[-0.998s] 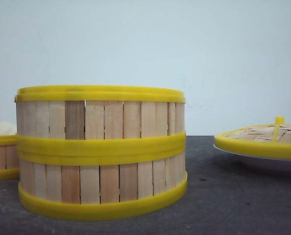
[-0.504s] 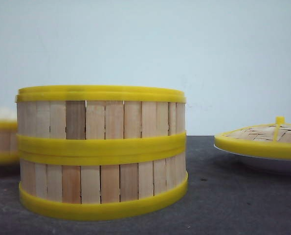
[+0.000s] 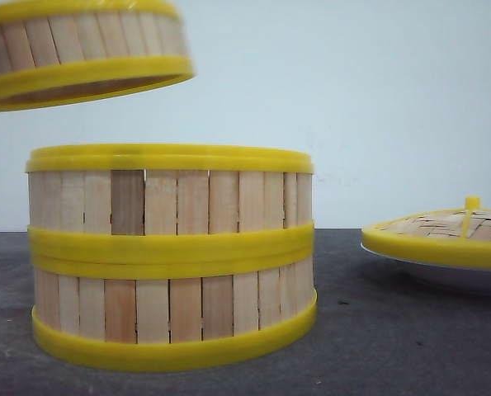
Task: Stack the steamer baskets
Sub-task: 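Lift the basket with the left gripper and lower it onto the stack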
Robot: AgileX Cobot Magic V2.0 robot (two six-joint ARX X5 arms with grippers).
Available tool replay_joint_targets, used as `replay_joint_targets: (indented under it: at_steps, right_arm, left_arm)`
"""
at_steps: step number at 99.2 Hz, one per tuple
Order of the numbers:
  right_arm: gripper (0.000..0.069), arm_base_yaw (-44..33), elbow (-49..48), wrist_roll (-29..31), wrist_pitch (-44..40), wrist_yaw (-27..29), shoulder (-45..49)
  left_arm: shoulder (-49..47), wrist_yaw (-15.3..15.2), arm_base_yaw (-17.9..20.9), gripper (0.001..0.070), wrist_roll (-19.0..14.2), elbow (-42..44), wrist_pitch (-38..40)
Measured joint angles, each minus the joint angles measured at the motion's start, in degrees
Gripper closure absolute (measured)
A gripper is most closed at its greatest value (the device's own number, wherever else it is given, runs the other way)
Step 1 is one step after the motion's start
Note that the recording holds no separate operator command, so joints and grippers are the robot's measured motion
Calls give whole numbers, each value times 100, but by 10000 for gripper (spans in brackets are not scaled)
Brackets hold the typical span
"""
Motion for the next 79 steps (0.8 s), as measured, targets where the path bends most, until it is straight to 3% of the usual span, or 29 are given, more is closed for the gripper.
replay_joint_targets:
  at_steps: [14, 26, 50, 57, 79]
  right_arm:
    - [276, 0, 0, 0, 26, -2, 0]
    - [276, 0, 0, 0, 37, 0, 0]
    - [276, 0, 0, 0, 39, -2, 0]
    - [276, 0, 0, 0, 39, -4, 0]
    - [276, 0, 0, 0, 44, -15, 0]
  left_arm:
    - [-42, -11, -577, 684, 514, 0, -457]
    - [-37, -17, -1045, 684, 743, 0, -575]
    - [46, -22, -1731, 684, 820, 0, -520]
    - [118, -142, -1884, 684, 822, 0, -509]
    - [389, -356, -2009, 684, 839, 0, -291]
